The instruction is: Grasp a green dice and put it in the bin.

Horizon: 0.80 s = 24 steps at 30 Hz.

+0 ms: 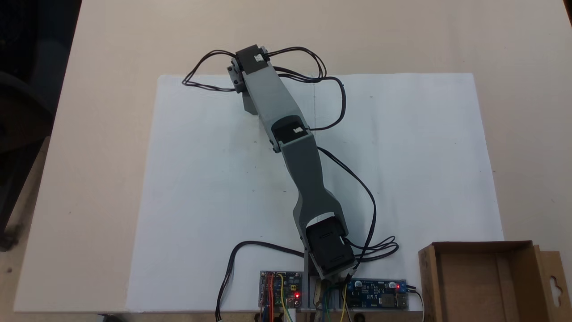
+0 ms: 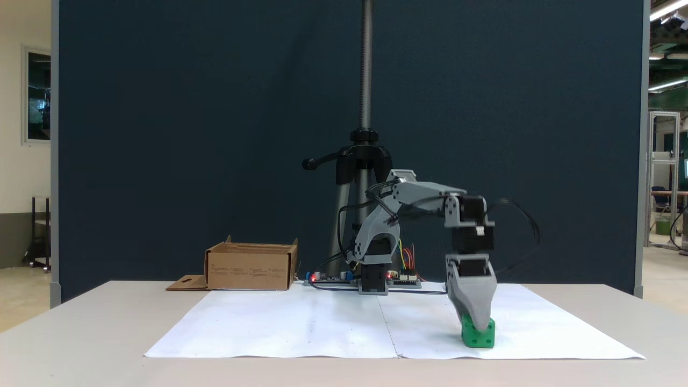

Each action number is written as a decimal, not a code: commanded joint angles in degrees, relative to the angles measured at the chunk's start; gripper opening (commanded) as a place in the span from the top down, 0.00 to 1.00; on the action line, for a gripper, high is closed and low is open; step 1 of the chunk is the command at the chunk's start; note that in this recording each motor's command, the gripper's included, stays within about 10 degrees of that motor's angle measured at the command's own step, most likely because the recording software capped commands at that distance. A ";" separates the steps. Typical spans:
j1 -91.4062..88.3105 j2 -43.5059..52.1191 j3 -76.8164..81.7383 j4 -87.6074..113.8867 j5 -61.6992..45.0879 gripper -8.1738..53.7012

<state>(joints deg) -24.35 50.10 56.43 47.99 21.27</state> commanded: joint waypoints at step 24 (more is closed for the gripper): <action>-1.85 -0.70 -2.81 -3.34 4.92 0.32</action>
<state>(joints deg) -25.22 48.08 56.34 46.32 21.36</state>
